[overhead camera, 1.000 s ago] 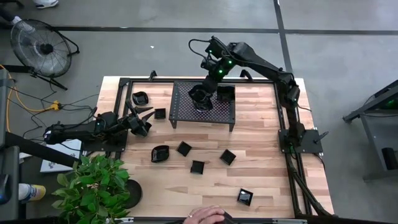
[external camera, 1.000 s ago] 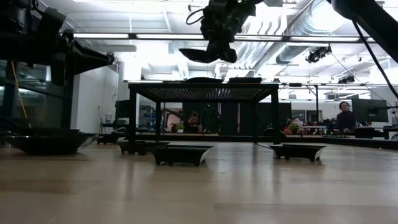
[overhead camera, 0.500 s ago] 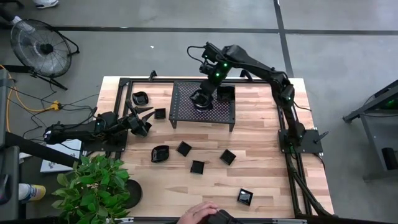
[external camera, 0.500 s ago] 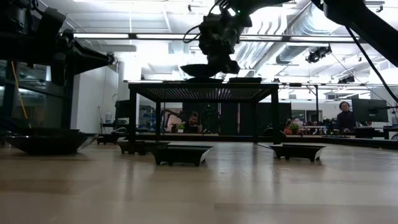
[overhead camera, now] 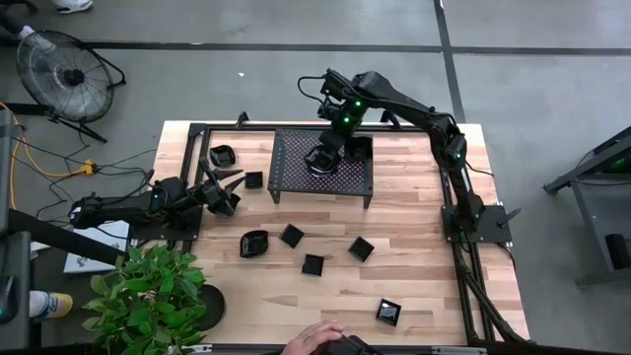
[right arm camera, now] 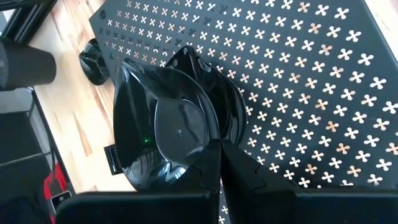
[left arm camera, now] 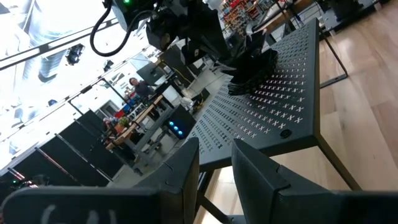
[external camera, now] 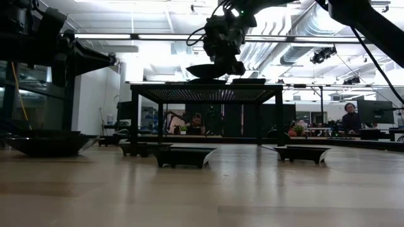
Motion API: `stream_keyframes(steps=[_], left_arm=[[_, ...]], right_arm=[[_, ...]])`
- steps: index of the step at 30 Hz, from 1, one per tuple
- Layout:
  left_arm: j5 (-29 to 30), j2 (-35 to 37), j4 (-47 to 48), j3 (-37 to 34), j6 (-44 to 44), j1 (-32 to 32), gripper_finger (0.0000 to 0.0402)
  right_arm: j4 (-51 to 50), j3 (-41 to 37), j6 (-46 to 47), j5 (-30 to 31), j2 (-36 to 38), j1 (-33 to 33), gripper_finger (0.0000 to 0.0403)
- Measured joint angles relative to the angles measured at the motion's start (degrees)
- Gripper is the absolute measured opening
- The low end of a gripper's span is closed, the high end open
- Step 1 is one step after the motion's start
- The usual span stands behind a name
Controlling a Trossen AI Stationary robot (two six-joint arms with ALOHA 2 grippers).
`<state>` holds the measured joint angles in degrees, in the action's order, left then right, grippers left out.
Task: Pick & Place Mini shaped plates
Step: Stack the leaf-shaped plate on the leaf-shaped plates on the shelf
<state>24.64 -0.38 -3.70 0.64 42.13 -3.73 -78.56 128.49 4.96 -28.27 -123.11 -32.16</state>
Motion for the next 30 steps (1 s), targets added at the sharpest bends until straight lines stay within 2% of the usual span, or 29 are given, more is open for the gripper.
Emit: stream_keyframes(steps=[30], left_arm=[[0.00, -0.02, 0.02, 0.00, 0.02, -0.02, 0.0092]], right_arm=[[0.61, 0.00, 2.34, 1.29, 0.00, 0.46, 0.0000]])
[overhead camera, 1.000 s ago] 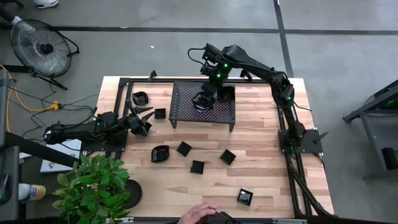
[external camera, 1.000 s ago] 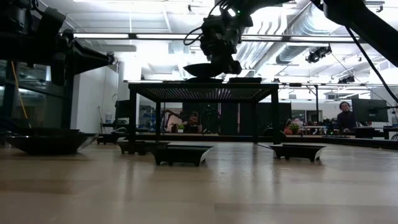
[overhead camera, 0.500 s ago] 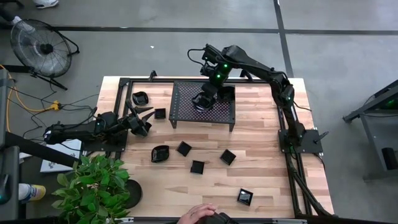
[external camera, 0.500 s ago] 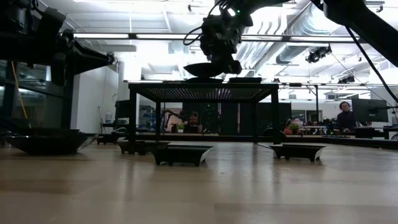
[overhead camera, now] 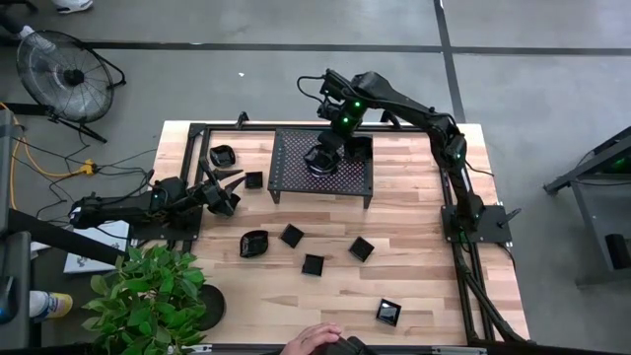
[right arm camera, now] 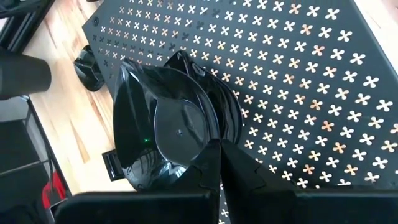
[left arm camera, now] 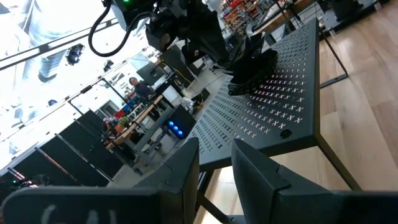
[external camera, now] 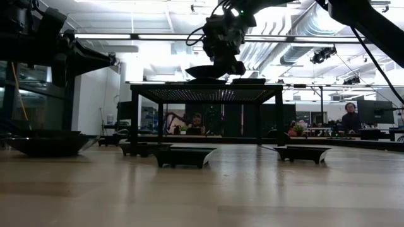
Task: Pick & Place Mini shaped plates
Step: Stack the leaf-shaped plate on the leaf-shaped plates on the shelf
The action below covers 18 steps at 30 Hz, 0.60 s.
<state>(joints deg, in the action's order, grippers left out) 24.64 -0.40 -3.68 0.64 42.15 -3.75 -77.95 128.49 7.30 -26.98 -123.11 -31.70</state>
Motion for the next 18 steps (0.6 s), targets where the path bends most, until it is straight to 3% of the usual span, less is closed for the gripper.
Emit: stream_keyframes(steps=[18], left_arm=[[-0.02, 0.02, -0.02, 0.00, 0.00, 0.02, 0.0092]], right_arm=[[-0.08, 0.00, 0.18, -0.18, -1.07, 0.33, 0.0000]])
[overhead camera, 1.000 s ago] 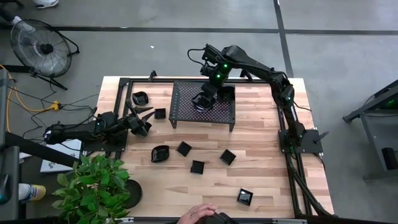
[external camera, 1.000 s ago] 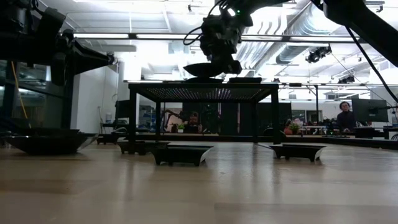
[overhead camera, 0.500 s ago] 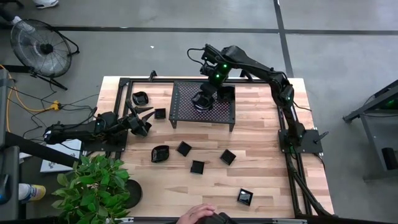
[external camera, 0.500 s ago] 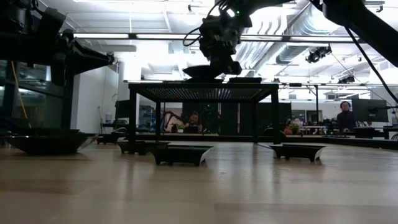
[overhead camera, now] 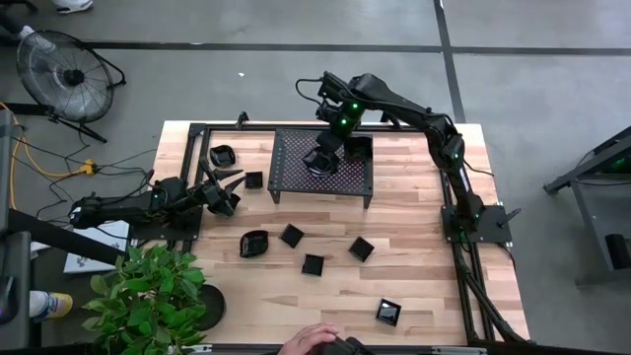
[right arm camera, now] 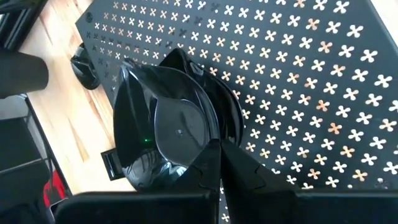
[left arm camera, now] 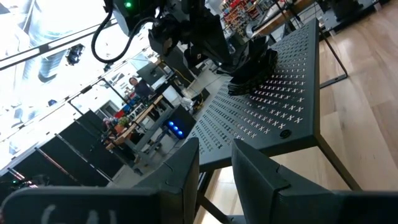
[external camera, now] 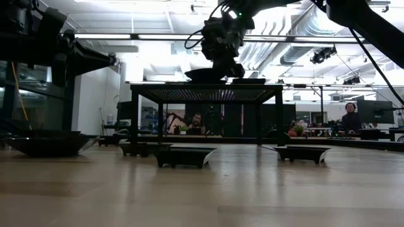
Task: Pick & Place Mini shaped plates
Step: Stack the leaf-shaped plate on the leaf-shaped plates on the shelf
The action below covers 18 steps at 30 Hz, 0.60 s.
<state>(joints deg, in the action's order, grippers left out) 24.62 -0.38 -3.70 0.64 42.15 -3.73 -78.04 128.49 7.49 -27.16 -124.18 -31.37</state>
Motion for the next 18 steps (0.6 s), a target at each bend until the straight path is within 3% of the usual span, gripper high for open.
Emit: stream_keyframes(steps=[18], left_arm=[[0.00, 0.00, 0.00, 0.00, -0.02, -0.02, 0.0092]], right_arm=[[-0.56, 0.02, -1.52, 0.18, -1.62, 0.24, 0.0000]])
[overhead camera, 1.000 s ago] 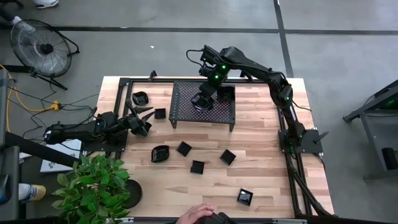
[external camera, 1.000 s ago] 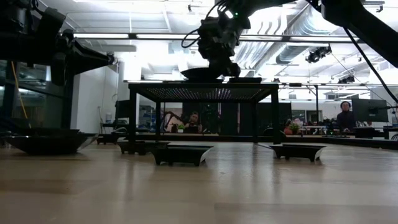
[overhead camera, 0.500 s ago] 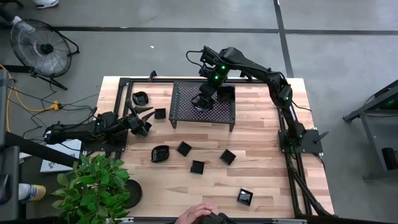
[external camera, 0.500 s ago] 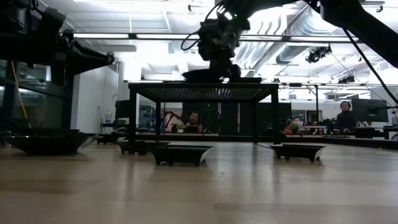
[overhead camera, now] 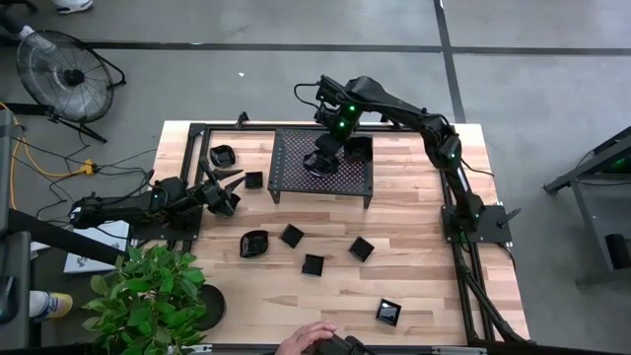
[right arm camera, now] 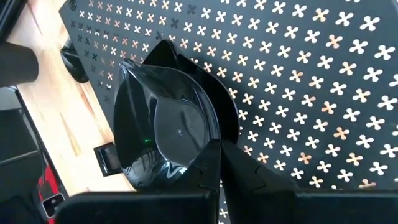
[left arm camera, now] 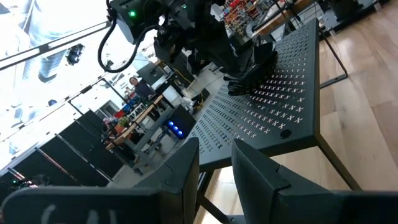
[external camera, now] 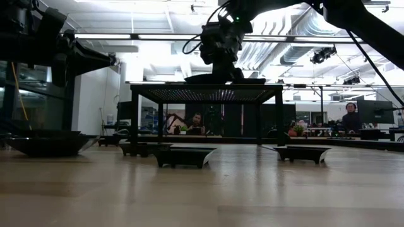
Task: Pick & Place Mini shaped plates
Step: Stack the leaf-shaped plate on the leaf-shaped plates on the shelf, then put the square plate on the shelf
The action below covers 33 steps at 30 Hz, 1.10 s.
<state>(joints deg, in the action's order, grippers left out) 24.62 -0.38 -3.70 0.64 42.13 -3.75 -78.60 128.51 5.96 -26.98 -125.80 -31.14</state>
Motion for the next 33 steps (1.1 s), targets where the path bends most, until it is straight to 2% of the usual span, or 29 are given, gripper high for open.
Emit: stream_keyframes(steps=[7, 21, 33], left_arm=[[0.00, -0.02, 0.00, 0.00, 0.02, 0.02, 0.0092], [0.02, 0.00, 0.00, 0.00, 0.00, 0.02, 0.0092], [0.02, -0.01, 0.00, 0.00, 0.02, 0.01, 0.0092]], right_arm=[[-0.03, 0.00, 0.46, 0.01, 0.00, 0.00, 0.0007], [-0.03, 0.00, 0.58, 0.01, 0.00, -0.06, 0.0085], [-0.03, 0.00, 0.04, 0.06, 0.31, -0.39, 0.0106]])
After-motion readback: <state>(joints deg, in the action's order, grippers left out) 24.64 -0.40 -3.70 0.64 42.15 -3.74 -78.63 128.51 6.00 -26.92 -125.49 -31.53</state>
